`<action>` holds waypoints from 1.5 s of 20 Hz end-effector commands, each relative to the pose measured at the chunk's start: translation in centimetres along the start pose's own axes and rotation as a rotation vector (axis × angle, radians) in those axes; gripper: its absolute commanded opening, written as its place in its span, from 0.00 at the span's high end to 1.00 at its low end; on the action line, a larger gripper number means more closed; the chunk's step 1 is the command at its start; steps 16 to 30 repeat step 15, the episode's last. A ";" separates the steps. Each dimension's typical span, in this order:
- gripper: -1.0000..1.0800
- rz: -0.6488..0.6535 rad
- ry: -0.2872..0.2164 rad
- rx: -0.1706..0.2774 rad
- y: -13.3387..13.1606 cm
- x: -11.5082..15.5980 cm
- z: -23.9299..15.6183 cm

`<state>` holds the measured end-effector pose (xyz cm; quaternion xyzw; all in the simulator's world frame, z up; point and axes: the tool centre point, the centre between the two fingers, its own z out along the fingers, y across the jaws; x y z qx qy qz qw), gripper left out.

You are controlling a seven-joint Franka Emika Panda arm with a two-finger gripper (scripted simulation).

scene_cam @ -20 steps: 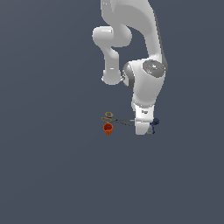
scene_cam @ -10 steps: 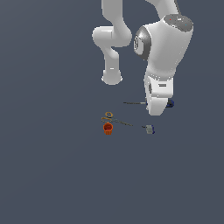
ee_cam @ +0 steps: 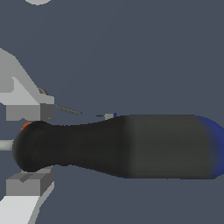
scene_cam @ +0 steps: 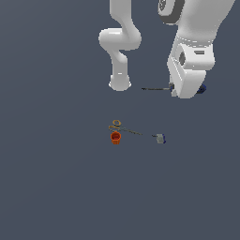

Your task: Pick up a designated object from a clutter of objects.

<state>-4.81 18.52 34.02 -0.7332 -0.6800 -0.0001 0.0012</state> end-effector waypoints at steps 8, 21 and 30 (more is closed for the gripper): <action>1.00 0.004 -0.001 -0.001 -0.8 1.4 -5.8; 1.00 0.007 -0.002 -0.002 -0.9 1.7 -7.0; 1.00 0.007 -0.002 -0.002 -0.9 1.7 -7.0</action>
